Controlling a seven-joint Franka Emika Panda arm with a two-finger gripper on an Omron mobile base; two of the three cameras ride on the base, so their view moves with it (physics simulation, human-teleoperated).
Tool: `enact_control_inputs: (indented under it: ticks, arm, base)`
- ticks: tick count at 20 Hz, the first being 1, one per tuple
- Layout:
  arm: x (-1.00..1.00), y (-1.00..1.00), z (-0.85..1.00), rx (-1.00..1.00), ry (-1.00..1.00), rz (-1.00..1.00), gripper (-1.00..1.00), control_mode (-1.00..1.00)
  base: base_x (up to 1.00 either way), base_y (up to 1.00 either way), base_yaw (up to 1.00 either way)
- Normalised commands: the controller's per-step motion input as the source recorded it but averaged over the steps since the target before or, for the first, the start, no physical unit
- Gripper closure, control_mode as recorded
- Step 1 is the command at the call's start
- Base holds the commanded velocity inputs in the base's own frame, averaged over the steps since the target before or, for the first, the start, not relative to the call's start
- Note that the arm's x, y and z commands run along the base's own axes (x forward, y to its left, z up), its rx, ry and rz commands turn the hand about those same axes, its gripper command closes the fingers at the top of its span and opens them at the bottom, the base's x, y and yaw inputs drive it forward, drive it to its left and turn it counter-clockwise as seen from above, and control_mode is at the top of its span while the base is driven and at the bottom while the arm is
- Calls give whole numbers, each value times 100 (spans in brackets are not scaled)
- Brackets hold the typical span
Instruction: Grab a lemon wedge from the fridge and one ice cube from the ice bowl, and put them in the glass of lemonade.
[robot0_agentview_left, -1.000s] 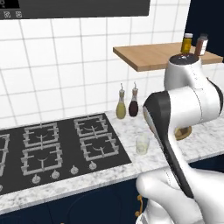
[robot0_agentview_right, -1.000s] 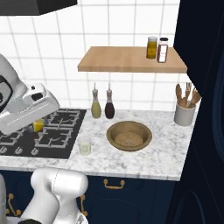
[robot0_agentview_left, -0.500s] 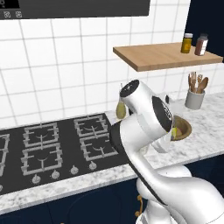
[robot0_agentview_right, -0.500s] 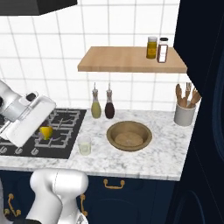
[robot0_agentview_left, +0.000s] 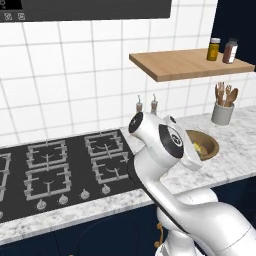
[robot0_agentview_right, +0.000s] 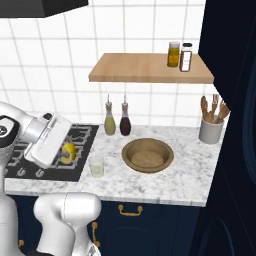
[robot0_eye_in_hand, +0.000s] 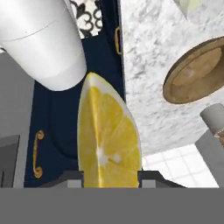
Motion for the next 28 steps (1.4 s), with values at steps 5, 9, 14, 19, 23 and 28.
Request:
enact_control_inputs:
  ticks: [5,9,14,19,23,28]
  arm:
    - [56,0,-12,-21,36,27,100,-100]
    - [27,0,-14,-26,37,18,100,-100]
    - [20,3,-23,-27,35,15,100,-100]
    - [35,1,-7,-2,-1,0,100,-100]
    - [51,0,-30,0,-18,0,100,-100]
    - [46,11,-36,0,-12,0,100,-100]
  base:
    - [0,0,0]
    - [0,0,0]
    - [0,0,0]
    - [0,0,0]
    - [0,0,0]
    - [0,0,0]
